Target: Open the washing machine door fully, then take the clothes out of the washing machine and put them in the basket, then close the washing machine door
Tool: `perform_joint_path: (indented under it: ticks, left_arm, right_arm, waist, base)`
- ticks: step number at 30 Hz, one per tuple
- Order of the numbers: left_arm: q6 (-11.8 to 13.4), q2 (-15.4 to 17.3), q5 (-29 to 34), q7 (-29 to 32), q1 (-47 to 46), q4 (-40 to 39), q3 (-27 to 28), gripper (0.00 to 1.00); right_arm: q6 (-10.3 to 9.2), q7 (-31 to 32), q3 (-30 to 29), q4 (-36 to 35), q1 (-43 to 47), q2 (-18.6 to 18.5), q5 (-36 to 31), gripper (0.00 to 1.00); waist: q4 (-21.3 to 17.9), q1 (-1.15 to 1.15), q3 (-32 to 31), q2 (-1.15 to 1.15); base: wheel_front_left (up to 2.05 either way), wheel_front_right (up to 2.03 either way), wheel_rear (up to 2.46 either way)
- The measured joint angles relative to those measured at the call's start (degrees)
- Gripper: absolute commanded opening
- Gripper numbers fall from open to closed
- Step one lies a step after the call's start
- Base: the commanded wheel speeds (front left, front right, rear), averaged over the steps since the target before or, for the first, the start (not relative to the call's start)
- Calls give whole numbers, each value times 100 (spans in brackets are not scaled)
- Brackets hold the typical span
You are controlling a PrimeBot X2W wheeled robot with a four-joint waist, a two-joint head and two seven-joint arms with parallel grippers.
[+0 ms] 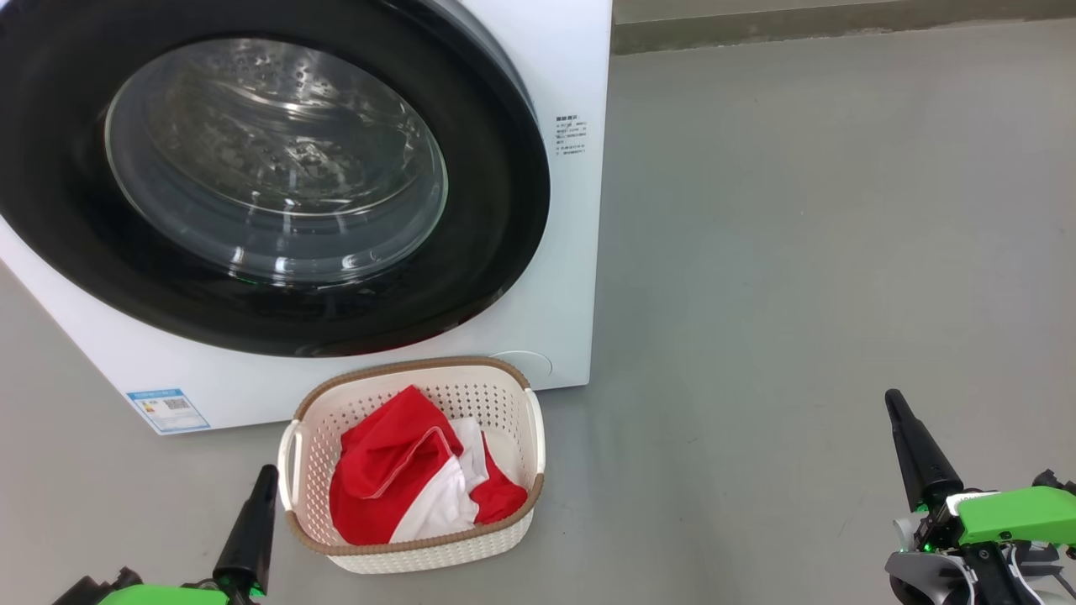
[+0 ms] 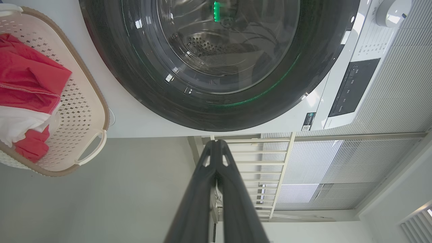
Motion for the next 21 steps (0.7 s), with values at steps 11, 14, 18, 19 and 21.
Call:
perform_joint_path:
  ticks: [11,14,18,19,21]
  left_arm:
    - [0,0,0,0,0,0,1,0]
    - [0,0,0,0,0,0,1,0]
    - [0,0,0,0,0,0,1,0]
    - [0,0,0,0,0,0,1,0]
    - [0,0,0,0,0,0,1,0]
  right_arm:
    - [0,0,0,0,0,0,0,0]
    - [0,0,-1,0,0,0,0,0]
    - [0,0,-1,0,0,1,0,0]
    - [0,0,-1,0,0,1,0,0]
    - [0,0,-1,0,0,1,0,0]
  waist:
    - [0,0,0,0]
    - [0,0,0,0]
    - [0,0,0,0]
    - [0,0,0,0]
    - [0,0,0,0]
  base:
    - [0,0,0]
    - [0,0,0]
    - [0,0,0]
    - [0,0,0]
    - [0,0,0]
